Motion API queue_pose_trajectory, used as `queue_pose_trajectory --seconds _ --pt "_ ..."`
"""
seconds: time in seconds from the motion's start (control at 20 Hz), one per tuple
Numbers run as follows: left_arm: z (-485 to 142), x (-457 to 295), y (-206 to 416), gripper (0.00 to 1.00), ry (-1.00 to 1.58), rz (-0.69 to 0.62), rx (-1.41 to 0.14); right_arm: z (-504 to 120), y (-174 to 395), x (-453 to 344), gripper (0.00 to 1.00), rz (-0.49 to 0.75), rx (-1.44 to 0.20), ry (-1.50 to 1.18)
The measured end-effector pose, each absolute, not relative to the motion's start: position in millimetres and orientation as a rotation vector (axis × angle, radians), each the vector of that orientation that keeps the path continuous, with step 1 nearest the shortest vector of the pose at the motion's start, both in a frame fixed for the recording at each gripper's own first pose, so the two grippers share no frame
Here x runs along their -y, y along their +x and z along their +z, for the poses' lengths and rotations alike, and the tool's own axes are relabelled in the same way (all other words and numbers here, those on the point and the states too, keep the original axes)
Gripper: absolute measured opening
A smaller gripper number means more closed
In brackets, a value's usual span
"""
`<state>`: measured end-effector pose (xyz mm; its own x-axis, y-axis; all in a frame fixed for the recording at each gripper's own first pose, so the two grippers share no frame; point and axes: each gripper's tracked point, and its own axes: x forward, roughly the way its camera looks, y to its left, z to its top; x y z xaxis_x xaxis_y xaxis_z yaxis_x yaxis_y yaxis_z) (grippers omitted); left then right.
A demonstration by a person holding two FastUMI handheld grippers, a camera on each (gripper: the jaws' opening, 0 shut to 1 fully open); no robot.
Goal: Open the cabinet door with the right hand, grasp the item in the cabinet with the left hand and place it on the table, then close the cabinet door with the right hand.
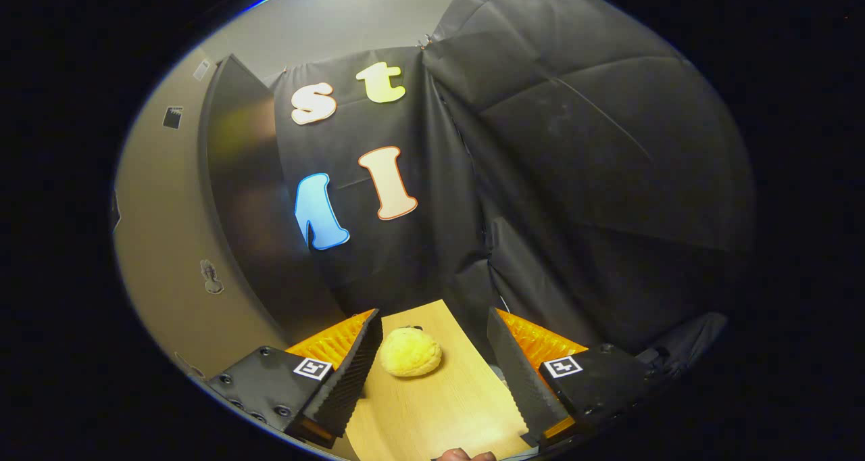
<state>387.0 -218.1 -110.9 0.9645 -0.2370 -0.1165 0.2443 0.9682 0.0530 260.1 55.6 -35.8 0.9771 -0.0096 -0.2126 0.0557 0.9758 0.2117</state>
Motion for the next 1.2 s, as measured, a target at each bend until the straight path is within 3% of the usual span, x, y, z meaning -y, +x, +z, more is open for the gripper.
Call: queue_pose_trajectory --seconds 0.05,0.1,0.2,0.5,0.75,1.2 --pt "-111 215 383 0.40 0.079 -0.236 -0.107 -34 261 -59 0.98 -0.025 -0.207 0.218" --pt "-109 213 378 0.42 0.088 -0.232 -0.101 -34 263 -64 0.93 -0.014 -0.204 0.221" --pt "-102 211 367 0.42 0.085 -0.236 -0.086 -32 263 -71 0.98 0.002 -0.198 0.226" --pt "-74 194 329 0.40 0.102 -0.247 -0.035 -31 249 -84 0.98 0.027 -0.189 0.226" --pt "-68 154 286 0.41 0.120 -0.169 -0.017 -24 237 -90 0.98 0.019 -0.174 0.201" --pt "-193 33 184 0.42 0.025 0.047 -0.141 15 221 -94 0.98 0.003 -0.045 0.231"
